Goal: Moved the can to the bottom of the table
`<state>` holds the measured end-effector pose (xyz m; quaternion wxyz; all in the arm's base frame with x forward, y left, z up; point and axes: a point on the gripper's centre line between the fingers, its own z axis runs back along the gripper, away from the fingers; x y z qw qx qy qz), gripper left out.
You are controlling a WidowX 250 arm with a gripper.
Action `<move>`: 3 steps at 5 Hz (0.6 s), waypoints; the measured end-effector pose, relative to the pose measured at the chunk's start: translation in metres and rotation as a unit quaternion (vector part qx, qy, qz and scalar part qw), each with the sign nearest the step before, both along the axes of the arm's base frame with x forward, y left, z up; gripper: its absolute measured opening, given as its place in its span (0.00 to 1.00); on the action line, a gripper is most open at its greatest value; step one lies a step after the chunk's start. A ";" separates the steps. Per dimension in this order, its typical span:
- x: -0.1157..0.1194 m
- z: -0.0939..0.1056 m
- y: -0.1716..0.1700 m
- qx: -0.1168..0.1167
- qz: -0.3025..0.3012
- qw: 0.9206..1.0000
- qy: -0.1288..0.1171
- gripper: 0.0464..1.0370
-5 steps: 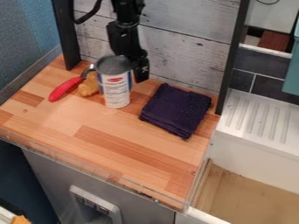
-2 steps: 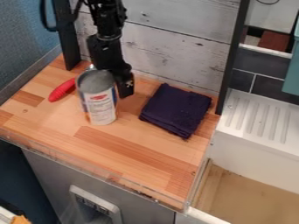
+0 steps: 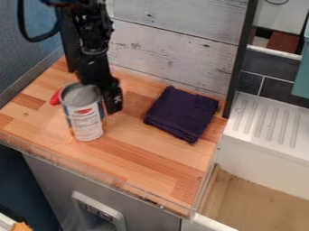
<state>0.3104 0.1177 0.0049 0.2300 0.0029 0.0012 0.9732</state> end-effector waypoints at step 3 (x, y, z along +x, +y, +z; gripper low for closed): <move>-0.033 0.008 0.015 0.030 0.002 0.999 0.011 0.96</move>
